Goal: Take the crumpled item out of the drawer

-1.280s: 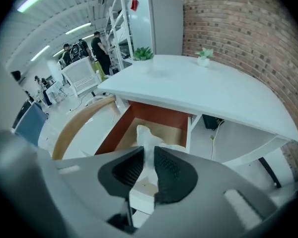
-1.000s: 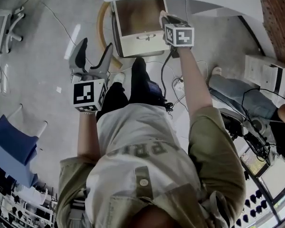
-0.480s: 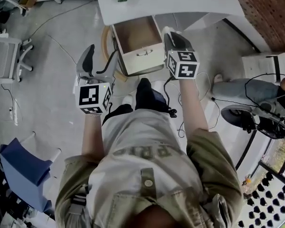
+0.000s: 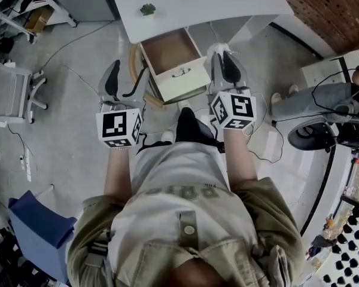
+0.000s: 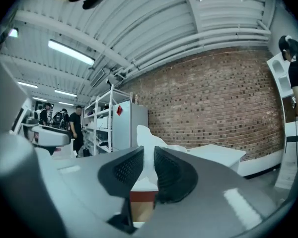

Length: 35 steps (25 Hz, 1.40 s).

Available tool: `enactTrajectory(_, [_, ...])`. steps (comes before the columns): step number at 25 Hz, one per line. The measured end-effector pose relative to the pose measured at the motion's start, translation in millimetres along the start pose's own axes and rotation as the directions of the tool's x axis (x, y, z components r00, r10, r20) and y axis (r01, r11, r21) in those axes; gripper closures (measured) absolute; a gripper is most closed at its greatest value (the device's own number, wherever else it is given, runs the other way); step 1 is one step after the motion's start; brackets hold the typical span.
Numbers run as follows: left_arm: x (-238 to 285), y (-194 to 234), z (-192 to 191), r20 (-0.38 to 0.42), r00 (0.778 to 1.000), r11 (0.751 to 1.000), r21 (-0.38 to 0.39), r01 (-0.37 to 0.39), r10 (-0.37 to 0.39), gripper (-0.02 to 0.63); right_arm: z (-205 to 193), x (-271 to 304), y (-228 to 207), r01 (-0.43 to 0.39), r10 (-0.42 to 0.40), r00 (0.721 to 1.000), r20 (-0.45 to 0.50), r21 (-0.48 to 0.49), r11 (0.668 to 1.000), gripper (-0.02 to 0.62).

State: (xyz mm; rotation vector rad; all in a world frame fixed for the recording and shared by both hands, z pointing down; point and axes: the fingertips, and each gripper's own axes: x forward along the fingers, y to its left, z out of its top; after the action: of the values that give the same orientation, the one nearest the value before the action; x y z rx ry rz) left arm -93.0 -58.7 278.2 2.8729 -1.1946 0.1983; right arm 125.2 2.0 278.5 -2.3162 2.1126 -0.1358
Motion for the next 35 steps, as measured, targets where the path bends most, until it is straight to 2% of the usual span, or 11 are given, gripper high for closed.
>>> enactTrajectory(3, [-10.5,-3.4,5.0,0.017,1.000,1.000,0.019,-0.004,0.004,0.297,11.4,-20.5,7.0,0.013,-0.015,0.998,0.063,0.026,1.000,0.531])
enactTrajectory(9, [-22.8,-9.6,13.5,0.044,0.999,0.999,0.038,-0.027,0.025,0.347,17.8,-41.4,12.0,0.015,-0.018,0.995,0.097,0.031,0.999,0.531])
enactTrajectory(22, [-34.5,8.7,17.8,0.072,0.994,0.994,0.058,-0.089,0.085,0.526,30.1,-40.1,31.9,0.012,-0.006,0.991,0.135,-0.049,0.999,0.531])
enactTrajectory(28, [-32.0,12.1,15.7,0.074,0.994,0.994,0.062,-0.086,0.081,0.595,31.6,-36.0,34.4,0.019,-0.009,0.989,0.147,-0.066,0.998,0.531])
enactTrajectory(35, [-33.1,13.4,12.7,0.070,0.995,0.994,0.069,-0.081,0.076,0.598,31.5,-37.3,37.0,0.030,-0.018,0.987,0.161,-0.072,0.997,0.531])
